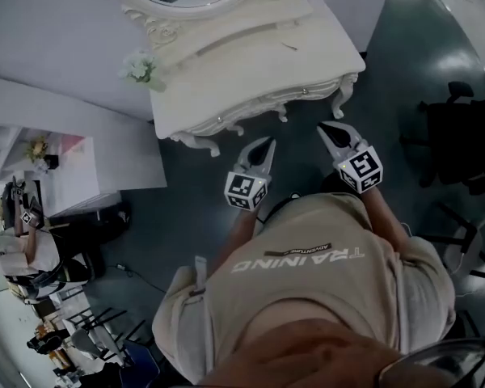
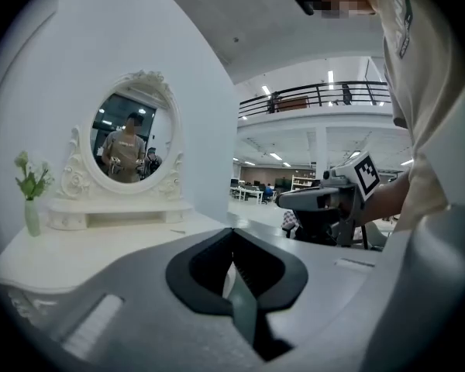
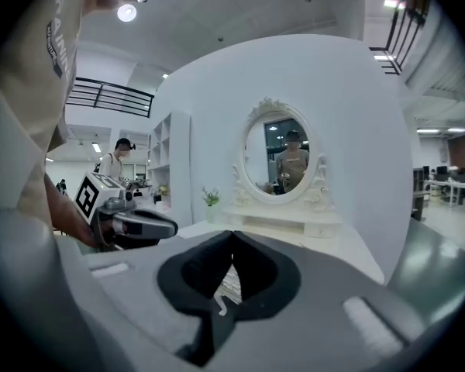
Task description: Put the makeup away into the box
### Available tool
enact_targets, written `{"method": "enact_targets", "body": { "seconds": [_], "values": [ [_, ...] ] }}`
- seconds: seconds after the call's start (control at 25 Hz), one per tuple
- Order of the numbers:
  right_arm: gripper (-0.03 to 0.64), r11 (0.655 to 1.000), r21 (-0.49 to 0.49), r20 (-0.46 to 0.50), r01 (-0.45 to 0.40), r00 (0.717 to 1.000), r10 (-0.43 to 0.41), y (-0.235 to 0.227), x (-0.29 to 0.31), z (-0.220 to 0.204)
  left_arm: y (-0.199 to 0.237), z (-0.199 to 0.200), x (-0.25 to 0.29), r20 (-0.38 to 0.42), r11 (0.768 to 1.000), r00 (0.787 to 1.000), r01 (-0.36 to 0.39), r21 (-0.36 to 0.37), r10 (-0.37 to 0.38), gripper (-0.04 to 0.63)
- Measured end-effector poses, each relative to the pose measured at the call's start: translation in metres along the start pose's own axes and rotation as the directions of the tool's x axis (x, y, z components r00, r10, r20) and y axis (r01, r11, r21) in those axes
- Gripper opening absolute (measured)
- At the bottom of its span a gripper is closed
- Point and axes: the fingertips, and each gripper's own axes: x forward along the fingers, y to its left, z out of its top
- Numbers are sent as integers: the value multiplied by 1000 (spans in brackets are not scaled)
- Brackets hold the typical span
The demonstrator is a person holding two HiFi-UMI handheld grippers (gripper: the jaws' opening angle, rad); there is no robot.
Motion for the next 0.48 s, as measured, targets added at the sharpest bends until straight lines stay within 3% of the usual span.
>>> {"method": "enact_targets", "body": {
  "seconds": [0.24,0.48],
  "values": [
    [3,996,78,-64,45,997,-40,-16,-9,-32,-3,-25,12,-49,998,999,10,-58,-13,8],
    [3,991,103,-45,80,996,-75,-90,9,-28,13,-3,73,-49,999,999,2,-44,-4,8]
  ]
}}
